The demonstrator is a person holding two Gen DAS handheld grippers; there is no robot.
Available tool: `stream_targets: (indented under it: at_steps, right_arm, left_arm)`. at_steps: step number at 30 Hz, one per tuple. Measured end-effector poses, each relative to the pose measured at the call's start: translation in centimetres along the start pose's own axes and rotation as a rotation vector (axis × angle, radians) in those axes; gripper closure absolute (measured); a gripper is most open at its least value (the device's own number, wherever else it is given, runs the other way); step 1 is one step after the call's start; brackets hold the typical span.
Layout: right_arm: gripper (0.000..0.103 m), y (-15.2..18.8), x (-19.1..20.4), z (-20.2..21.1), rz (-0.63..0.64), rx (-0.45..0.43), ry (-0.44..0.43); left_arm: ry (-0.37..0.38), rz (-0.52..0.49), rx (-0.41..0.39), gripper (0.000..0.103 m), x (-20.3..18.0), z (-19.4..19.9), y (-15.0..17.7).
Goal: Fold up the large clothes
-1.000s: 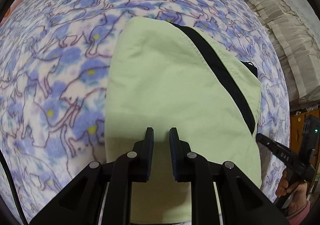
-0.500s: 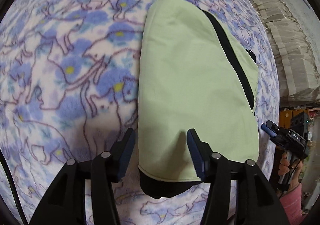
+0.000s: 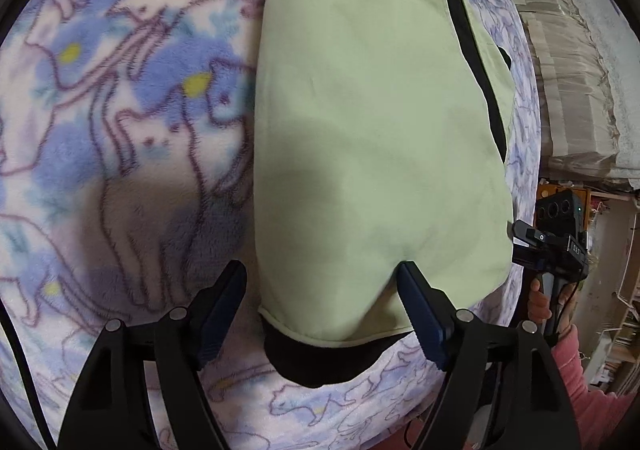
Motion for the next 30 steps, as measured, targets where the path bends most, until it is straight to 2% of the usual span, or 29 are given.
stream_targets:
  at_steps: [5, 8, 13, 18, 25, 27, 29, 30]
  right_arm:
    - [0.031, -0.2, 0.0, -1.6, -0.008, 0.071, -0.054]
    - [0.030, -0.6, 0.1, -2.5, 0.003, 0.104, -0.044]
    - [0.030, -1.2, 0.4, -3.7, -0.002, 0.154, -0.085]
    - [0.029, -1.7, 0.4, -4.7, -0.034, 0.184, -0.125]
    - [0.030, -1.6, 1.7, -5.9, 0.003, 0.198, -0.135]
    - [0.037, -1.5, 2.1, -6.1, 0.023, 0.195, -0.116]
    - [0.062, -1.5, 2.3, -6.1, 0.035, 0.186, -0.080]
    - [0.065, -1.5, 2.2, -6.0, 0.032, 0.180, -0.082]
  left_arm:
    - [0.035, -0.032, 0.019, 0.025, -0.9, -1.3, -1.0]
    - [0.046, -0.051, 0.032, 0.024, -1.7, -2.0, -1.8]
    - [0.054, -0.072, 0.042, 0.020, -2.4, -3.1, -3.0]
    - [0.076, -0.058, 0.045, 0.018, -2.1, -3.6, -3.8]
    - [0.084, -0.003, 0.024, 0.016, -1.0, -3.5, -4.5]
    - [0.055, 0.015, 0.018, 0.018, -1.2, -3.3, -4.5]
    - [0.019, 0.023, 0.003, 0.021, -1.8, -2.9, -4.4]
    - [0.001, 0.023, -0.009, 0.025, -2.2, -2.8, -4.3]
Point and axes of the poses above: each gripper's, at about its wrist camera, not at the fingertips, and z roughly against the way its jaws point, x to its left, y to its underside, the point moved 1 cm from there along -z, roughly the way its jaws point, and after that the axes turned 1 degree about -y, right-handed, at the moved point
